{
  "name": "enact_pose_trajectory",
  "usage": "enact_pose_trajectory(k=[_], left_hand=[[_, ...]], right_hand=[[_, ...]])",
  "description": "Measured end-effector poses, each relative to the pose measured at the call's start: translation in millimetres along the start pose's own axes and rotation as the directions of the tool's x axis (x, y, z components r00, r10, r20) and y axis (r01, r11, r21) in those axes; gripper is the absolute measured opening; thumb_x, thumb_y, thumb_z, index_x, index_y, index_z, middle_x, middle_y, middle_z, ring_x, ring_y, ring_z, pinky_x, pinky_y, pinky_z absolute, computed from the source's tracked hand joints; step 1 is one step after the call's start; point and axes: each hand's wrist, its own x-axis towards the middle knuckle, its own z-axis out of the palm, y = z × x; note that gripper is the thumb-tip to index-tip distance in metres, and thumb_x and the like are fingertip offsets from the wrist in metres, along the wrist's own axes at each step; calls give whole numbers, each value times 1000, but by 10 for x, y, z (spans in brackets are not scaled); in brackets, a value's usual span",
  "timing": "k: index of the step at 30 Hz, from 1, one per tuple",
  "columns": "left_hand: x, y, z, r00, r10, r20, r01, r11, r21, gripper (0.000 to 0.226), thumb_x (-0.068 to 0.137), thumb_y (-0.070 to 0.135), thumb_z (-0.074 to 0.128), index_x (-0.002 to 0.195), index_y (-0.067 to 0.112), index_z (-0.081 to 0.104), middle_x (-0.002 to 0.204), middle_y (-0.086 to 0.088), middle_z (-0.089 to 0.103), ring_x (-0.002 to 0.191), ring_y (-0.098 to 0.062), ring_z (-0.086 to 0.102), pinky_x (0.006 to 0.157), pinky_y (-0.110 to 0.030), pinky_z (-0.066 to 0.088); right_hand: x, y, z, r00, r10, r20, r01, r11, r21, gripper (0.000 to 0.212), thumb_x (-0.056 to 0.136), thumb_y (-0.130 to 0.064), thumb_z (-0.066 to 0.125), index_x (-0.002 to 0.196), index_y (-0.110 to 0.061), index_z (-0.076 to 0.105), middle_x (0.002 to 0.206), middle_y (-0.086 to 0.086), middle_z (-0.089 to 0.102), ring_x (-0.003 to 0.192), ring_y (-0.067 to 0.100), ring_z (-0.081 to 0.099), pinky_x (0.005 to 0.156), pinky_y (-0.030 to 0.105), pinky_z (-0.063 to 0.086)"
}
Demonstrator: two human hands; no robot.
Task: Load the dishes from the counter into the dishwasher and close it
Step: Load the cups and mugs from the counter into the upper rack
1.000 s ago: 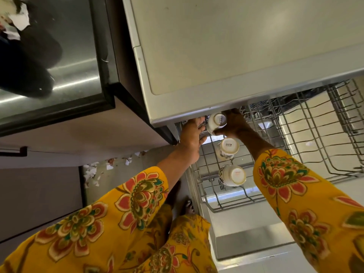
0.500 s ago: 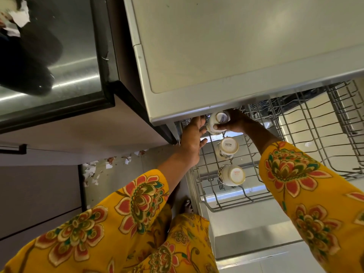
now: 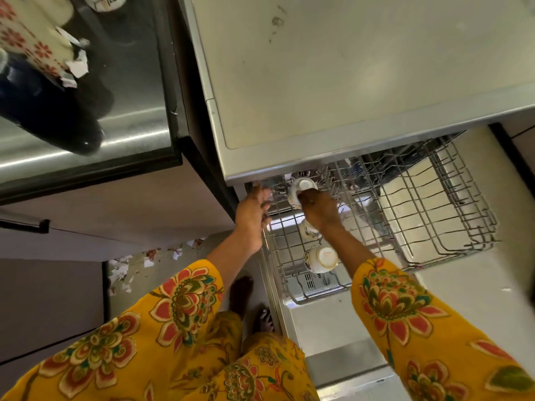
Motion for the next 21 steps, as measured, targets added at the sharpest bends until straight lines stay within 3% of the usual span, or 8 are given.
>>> enact_pose_trajectory(k=[4, 6, 9, 12, 16, 21], left_hand=[[-221, 43, -261, 999, 22, -29, -24, 998, -61, 38, 101, 40, 35, 116, 15, 59, 107, 4, 58, 94, -11, 51, 71, -23, 38], [-337, 54, -405, 998, 25, -58, -31, 994, -106, 37, 100, 43, 36, 104, 17, 62, 95, 4, 58, 84, -11, 51, 69, -23, 37], [-523, 89, -618, 991, 45, -125, -63, 987, -147, 44, 100, 42, 37, 118, 11, 61, 116, -2, 61, 107, -18, 54, 83, -29, 39], [-734, 202, -775, 983, 90, -163, -121, 974, -191, 42, 100, 42, 38, 115, 11, 62, 123, -4, 61, 121, -22, 51, 91, -33, 38], [-996, 449, -908, 967, 197, -160, -232, 944, -237, 42, 99, 41, 39, 115, 11, 63, 123, -8, 63, 121, -24, 52, 106, -39, 37], [-1214, 811, -1030, 922, 354, -156, -383, 892, -238, 37, 99, 39, 39, 106, 14, 66, 106, -3, 68, 110, -20, 60, 99, -36, 43]], right_hand=[[-465, -315, 159, 994, -101, 42, 94, 986, 135, 29, 97, -18, 46, 110, -3, 67, 117, 17, 65, 110, 32, 57, 86, 29, 41], [-653, -484, 210, 985, -163, 62, 150, 973, 174, 29, 97, -21, 45, 109, -5, 66, 113, 19, 66, 106, 32, 59, 85, 31, 43], [-895, -734, 248, 964, -257, 63, 235, 941, 242, 31, 98, -29, 46, 109, -8, 67, 104, 17, 69, 99, 31, 62, 82, 32, 45], [-1088, -1002, 237, 945, -319, 76, 284, 911, 298, 34, 98, -34, 46, 112, -9, 65, 108, 11, 68, 101, 25, 61, 86, 32, 46], [-1224, -1376, 160, 918, -396, 26, 364, 867, 339, 33, 97, -36, 45, 115, -16, 64, 108, 4, 68, 100, 18, 61, 86, 28, 46], [-1281, -1881, 8, 881, -468, -70, 457, 802, 385, 27, 97, -33, 44, 107, -18, 65, 92, -3, 66, 89, 14, 62, 79, 25, 49]])
